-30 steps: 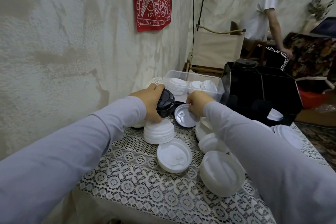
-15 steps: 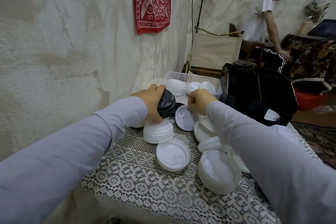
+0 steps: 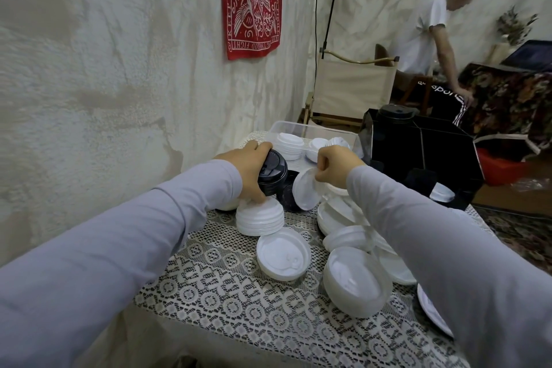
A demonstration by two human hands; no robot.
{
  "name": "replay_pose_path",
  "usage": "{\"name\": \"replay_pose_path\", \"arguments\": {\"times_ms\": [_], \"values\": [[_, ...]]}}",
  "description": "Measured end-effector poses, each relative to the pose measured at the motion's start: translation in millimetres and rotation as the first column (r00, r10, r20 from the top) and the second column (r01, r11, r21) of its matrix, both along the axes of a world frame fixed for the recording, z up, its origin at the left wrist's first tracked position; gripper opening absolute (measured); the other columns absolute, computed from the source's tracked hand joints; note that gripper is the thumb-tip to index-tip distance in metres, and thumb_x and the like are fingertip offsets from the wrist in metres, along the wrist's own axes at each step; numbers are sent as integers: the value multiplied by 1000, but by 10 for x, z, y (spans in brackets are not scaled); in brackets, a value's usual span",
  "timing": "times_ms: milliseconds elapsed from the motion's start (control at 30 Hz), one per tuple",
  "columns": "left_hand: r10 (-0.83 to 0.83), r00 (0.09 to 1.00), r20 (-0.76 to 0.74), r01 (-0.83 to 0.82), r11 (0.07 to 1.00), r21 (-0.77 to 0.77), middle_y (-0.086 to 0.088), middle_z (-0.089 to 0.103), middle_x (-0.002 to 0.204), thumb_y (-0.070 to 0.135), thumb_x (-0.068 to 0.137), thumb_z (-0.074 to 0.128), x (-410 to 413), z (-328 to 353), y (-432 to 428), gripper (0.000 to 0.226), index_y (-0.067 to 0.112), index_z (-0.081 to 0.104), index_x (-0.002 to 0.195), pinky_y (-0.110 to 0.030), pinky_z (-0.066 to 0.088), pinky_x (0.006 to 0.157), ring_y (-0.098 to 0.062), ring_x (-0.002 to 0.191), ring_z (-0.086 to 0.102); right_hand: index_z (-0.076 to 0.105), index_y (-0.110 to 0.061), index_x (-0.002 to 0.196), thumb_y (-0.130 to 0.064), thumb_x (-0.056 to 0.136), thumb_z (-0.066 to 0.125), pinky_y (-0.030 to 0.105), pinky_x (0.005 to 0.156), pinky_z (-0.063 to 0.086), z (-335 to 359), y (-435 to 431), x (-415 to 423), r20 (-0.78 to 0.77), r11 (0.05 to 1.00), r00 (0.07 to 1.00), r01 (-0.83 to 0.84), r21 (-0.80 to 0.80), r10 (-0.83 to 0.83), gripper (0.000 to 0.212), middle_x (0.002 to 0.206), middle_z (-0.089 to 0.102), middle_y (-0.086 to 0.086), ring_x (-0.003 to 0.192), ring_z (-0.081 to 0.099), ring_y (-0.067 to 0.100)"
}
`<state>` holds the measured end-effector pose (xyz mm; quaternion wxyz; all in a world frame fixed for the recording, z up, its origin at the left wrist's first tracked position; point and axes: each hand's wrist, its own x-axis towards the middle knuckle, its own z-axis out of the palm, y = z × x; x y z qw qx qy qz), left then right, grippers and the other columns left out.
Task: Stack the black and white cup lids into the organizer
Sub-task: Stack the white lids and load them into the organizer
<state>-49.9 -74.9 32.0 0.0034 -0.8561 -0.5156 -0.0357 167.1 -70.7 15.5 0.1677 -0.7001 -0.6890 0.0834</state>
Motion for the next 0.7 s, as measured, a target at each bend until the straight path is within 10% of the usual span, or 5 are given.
{"name": "replay_pose_path", "arguments": {"times_ms": [333,500,700], "values": [[12,1000,0,-12,1000,-15,-2,39,127,39,63,78,-40,-29,-13,97,26,19,140,-42,50,83,-28,102,55,57,-8,111,0,87,45,34,68,43,30,-133,206,471,954,831,283,97,-294,28,108,62,12,98,60,32],[7,1000,12,-7,1000,-23,-1,39,126,39,64,77,-28,-39,3,95,26,20,139,-43,50,83,-28,101,54,63,-26,114,-16,89,52,34,85,51,12,-74,-56,347,998,938,25,-55,-5,29,117,62,2,104,59,26],[7,999,43,-5,998,-60,-3,37,131,39,63,78,-42,-40,26,100,25,18,141,-44,50,87,-30,105,54,63,-24,79,-30,78,69,29,69,46,-90,-51,-625,416,919,834,-243,-312,362,8,85,62,1,82,57,24]]}}
